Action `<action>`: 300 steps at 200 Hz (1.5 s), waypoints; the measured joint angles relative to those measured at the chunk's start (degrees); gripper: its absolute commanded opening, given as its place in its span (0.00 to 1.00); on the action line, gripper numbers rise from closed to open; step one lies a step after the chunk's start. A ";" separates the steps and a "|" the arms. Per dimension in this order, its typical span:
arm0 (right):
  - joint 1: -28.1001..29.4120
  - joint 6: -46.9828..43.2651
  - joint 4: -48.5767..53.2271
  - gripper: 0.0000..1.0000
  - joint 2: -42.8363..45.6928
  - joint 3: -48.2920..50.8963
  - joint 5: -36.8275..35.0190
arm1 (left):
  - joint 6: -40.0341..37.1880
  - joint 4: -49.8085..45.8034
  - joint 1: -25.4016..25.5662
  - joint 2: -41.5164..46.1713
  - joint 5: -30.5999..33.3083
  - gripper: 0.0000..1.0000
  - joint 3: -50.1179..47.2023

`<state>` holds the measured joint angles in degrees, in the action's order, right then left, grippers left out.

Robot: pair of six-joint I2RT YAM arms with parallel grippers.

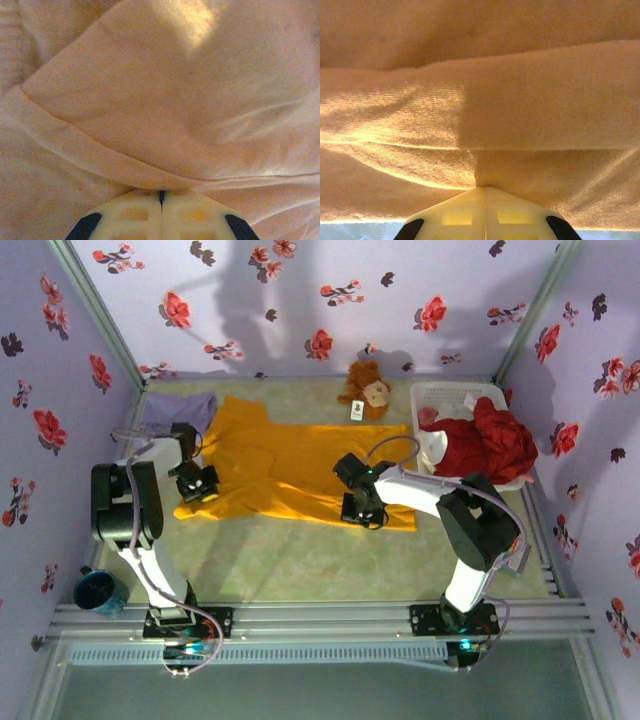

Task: Fold and stack the t-shirts

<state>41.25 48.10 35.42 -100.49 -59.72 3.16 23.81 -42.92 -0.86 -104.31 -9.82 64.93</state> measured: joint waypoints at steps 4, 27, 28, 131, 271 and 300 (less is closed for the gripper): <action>0.00 0.09 -0.28 0.06 0.17 0.28 -0.02 | 0.02 0.33 -0.13 0.42 -0.04 0.00 -0.57; 0.02 0.63 -2.05 0.05 2.08 2.86 0.04 | 0.00 0.44 -1.18 2.03 0.00 0.00 -2.67; 0.02 0.68 -2.10 0.05 2.16 2.97 0.04 | 0.00 0.37 -1.31 2.16 0.00 0.00 -2.80; 10.73 10.62 1.33 0.21 12.66 10.86 -0.04 | 0.52 -4.59 -8.24 12.66 0.39 0.19 -12.48; -1.95 7.17 4.52 0.11 20.92 16.35 -2.86 | 17.07 -1.81 16.96 26.29 -4.83 0.29 -13.70; -3.78 7.17 1.66 0.10 19.87 17.90 -3.08 | 19.96 0.33 19.96 26.27 -5.75 0.29 -14.73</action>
<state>37.47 55.27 37.08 -80.62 -41.82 0.08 43.77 -42.59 19.09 -78.04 -15.57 50.19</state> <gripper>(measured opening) 0.101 0.292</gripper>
